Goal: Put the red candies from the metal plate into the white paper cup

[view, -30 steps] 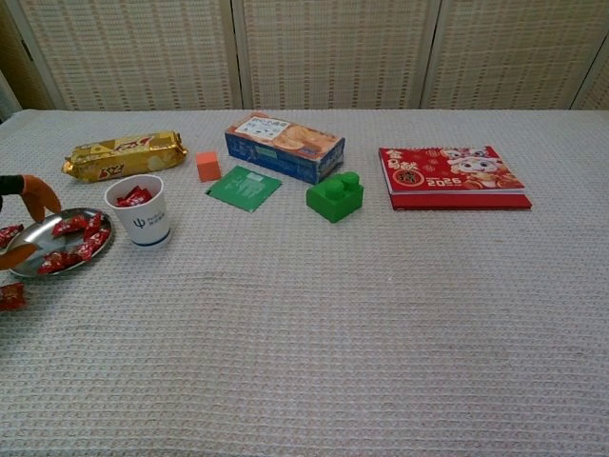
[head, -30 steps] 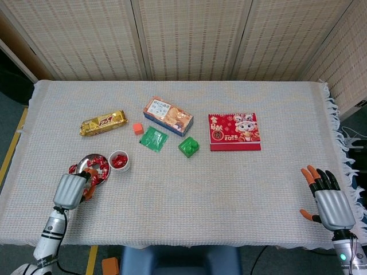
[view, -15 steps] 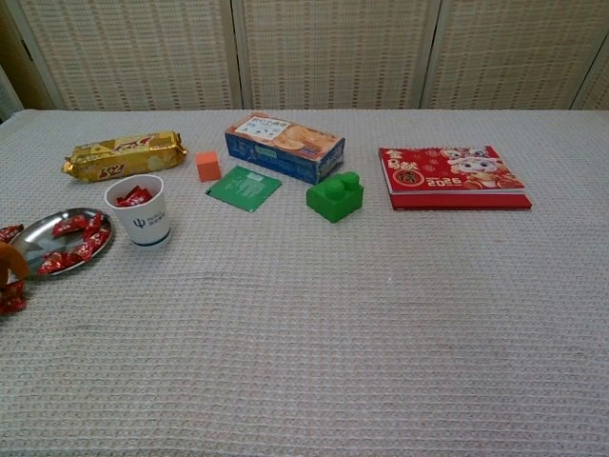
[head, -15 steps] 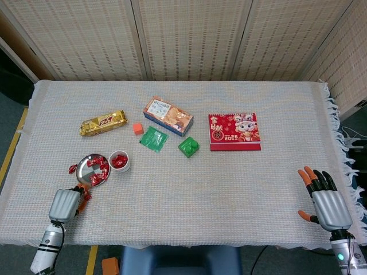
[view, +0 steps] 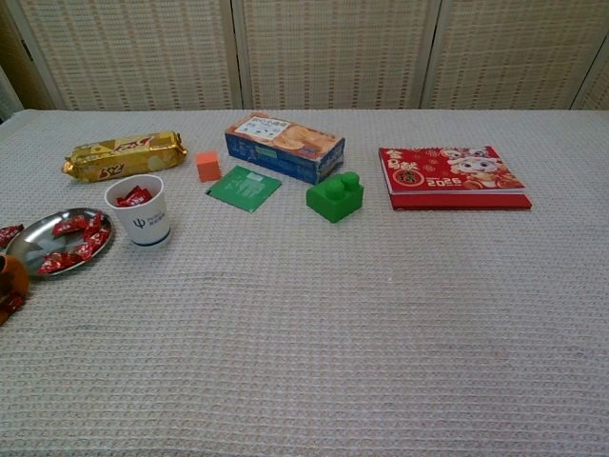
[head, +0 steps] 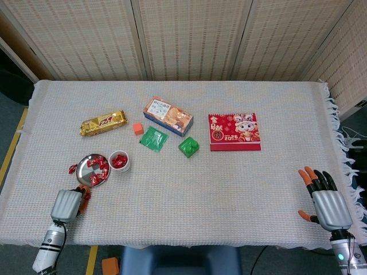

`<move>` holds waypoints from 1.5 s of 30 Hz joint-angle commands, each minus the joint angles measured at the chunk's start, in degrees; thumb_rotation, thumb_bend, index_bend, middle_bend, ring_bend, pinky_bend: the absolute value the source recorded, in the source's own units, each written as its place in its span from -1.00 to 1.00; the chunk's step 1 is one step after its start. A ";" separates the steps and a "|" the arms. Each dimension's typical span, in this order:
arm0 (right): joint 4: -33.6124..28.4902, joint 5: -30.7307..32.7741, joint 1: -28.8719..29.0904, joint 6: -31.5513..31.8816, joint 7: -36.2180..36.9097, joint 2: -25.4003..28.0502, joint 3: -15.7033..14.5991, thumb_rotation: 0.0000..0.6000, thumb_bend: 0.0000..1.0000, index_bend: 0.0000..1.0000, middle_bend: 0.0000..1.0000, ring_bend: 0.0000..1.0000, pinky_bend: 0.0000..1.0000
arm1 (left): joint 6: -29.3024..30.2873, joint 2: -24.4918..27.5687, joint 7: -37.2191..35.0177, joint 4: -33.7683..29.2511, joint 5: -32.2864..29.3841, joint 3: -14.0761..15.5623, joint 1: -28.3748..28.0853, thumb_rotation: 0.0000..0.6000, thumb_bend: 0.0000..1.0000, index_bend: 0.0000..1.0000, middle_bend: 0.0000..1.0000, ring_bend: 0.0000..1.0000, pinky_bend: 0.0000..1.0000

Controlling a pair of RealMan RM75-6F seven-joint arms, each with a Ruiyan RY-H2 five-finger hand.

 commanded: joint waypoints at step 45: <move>0.07 0.55 -0.34 0.81 1.08 0.57 0.46 1.00 -0.94 -1.00 -1.00 -1.00 -1.00 | -8.50 1.52 9.51 -12.91 -2.54 -13.70 -19.10 1.00 -0.19 0.01 0.07 0.44 1.00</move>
